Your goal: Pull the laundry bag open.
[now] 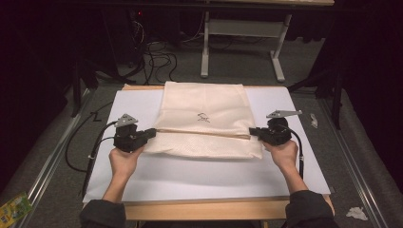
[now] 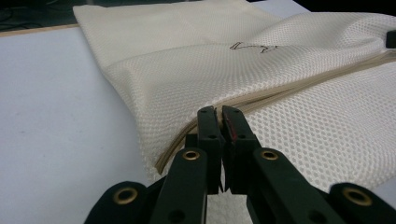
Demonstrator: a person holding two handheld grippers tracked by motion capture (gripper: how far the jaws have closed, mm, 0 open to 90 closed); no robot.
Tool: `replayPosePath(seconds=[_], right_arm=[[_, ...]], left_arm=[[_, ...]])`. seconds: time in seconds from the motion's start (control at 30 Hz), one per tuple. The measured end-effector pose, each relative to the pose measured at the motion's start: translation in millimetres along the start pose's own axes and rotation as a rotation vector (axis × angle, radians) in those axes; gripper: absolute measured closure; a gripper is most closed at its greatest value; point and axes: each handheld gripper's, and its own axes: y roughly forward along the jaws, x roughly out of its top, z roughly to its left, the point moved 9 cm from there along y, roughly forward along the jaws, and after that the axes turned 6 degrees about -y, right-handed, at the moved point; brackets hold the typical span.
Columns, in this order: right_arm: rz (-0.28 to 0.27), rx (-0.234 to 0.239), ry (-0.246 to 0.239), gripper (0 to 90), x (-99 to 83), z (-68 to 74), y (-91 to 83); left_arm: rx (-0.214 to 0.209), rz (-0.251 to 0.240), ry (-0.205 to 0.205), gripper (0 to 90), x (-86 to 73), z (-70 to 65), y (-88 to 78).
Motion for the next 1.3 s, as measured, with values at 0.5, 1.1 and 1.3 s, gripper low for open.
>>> replayPosePath(seconds=[0.5,1.1,1.3], right_arm=[[-0.013,-0.001,0.016,89.2,-6.6,-0.7,-6.1],[-0.044,-0.003,0.047,89.3,-10.0,-11.7,-12.3],[-0.055,0.008,0.088,89.3,-10.1,-16.1,-12.3]], left_arm=[[-0.016,-0.021,-0.039,87.3,-2.6,1.9,-9.9],[-0.003,-0.007,-0.014,87.3,-4.8,6.3,-13.2],[0.008,0.003,-0.018,87.3,-6.1,7.1,-9.6]])
